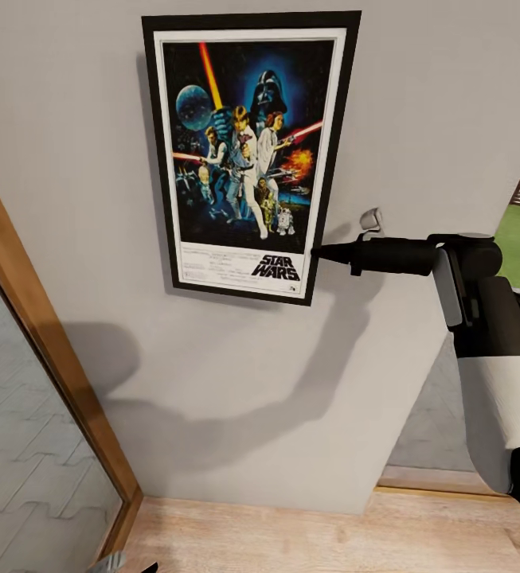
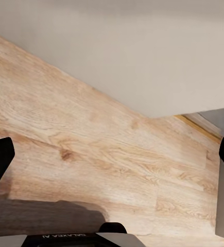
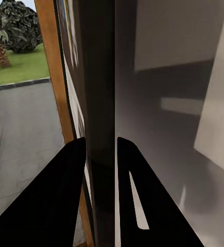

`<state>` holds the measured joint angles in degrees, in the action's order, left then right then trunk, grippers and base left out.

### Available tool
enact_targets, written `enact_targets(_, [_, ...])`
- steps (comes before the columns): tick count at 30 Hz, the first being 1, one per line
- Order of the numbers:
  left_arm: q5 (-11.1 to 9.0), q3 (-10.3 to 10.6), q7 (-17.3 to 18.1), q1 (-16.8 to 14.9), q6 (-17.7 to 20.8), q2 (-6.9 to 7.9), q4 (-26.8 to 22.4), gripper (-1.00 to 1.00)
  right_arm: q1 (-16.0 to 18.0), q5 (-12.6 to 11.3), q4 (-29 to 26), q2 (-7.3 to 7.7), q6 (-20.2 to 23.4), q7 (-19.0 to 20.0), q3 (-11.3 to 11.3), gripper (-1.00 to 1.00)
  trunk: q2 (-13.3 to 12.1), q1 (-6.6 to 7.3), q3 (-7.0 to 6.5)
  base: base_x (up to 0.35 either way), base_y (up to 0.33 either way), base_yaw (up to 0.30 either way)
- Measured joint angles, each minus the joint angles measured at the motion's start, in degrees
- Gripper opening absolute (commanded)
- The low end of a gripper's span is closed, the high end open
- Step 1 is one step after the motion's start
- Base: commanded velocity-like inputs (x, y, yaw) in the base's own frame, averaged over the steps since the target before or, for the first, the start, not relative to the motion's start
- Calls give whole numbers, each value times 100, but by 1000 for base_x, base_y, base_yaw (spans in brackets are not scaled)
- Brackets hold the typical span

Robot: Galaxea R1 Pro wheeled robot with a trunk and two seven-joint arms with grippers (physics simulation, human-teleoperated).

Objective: Pick up the poster from the kitchen countertop and hang it on one of the wall nails in the kitchen.

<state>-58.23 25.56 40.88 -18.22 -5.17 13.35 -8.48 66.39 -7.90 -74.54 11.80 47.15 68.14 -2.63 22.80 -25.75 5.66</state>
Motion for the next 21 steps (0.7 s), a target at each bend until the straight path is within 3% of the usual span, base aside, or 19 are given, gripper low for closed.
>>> enact_targets(7, [1,30,1,0,-2,23,1,100,56,-8,-8,26,114,1,-1,-100,0,0,0,0,0,0])
enact_targets(8, [1,31,1,0,-4,24,1,100,58,15,-8,28,518,5,-2,-100,0,0,0,0,0,0])
enact_targets(9, [1,32,1,0,-4,24,1,100,59,-5,-9,26,550,4,-1,-100,0,0,0,0,0,0])
enact_targets(21, [1,32,-3,0,-5,24,1,100,60,-6,-10,28,566,13,-2,-100,0,0,0,0,0,0])
